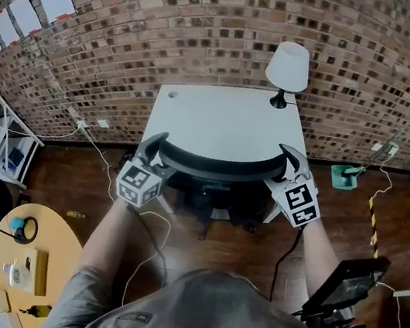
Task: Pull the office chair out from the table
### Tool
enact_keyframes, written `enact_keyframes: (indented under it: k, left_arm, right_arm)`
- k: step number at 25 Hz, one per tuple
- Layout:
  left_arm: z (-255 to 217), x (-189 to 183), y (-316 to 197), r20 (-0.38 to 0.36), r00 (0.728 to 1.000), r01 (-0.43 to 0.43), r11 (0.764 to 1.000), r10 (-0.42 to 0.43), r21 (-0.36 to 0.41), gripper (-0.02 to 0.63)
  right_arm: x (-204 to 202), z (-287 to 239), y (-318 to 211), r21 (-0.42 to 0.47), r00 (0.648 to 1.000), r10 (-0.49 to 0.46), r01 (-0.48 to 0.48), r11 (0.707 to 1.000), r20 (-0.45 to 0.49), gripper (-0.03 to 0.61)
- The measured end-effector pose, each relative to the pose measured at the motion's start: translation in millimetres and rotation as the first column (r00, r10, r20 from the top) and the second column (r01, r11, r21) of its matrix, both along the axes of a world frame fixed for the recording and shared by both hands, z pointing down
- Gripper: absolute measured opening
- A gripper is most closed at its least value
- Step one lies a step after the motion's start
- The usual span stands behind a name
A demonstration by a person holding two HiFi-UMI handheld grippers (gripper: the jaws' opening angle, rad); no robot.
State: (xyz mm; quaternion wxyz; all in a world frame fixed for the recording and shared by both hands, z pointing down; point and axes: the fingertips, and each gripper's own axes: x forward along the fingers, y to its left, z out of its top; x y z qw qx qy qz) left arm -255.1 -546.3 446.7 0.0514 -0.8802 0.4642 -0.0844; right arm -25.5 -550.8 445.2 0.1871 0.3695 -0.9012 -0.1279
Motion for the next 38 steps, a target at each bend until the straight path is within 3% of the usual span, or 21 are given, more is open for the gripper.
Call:
enact_keyframes:
  k: [18, 38]
  left_arm:
    - [-2, 3, 25, -0.010, 1.000, -0.003, 0.999, 0.002, -0.032, 0.356]
    - [-9, 2, 116, -0.053, 0.998, -0.021, 0.999, 0.019, -0.035, 0.333]
  right_arm:
    - [5, -2, 23, -0.037, 0.998, 0.061, -0.061, 0.997, -0.003, 0.347]
    - [7, -6, 118, -0.043, 0.995, 0.098, -0.097, 0.994, 0.005, 0.348]
